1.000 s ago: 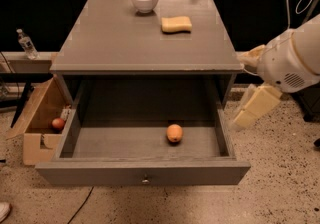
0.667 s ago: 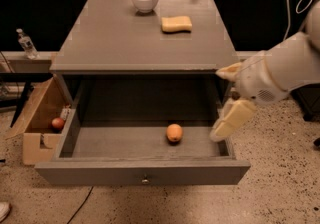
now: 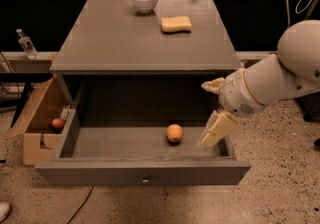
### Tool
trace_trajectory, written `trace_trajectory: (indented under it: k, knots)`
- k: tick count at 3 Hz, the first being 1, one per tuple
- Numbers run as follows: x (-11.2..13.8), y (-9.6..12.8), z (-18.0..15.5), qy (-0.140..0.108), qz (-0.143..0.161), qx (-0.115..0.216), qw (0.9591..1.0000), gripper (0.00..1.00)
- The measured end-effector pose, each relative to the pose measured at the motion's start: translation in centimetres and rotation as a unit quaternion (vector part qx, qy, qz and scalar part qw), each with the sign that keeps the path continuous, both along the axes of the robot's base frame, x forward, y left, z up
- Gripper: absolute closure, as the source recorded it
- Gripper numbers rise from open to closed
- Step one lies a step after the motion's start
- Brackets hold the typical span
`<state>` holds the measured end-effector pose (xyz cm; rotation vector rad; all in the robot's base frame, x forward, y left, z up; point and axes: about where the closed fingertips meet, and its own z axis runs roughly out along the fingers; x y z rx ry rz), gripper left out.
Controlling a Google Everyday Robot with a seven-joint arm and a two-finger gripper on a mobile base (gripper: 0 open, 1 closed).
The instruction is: Pick orange from top drawer and place on counter
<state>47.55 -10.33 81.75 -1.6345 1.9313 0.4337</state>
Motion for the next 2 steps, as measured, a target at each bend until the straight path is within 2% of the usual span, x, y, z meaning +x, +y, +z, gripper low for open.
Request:
trace_trajectory:
  k: [1,2]
  knots:
    - [1.2,0.4,-1.4,-0.002,0.002,0.014,0.9999,0.0]
    - [3.5,1.4,-3.6,-0.011,0.013,0.029,0.9994,0.0]
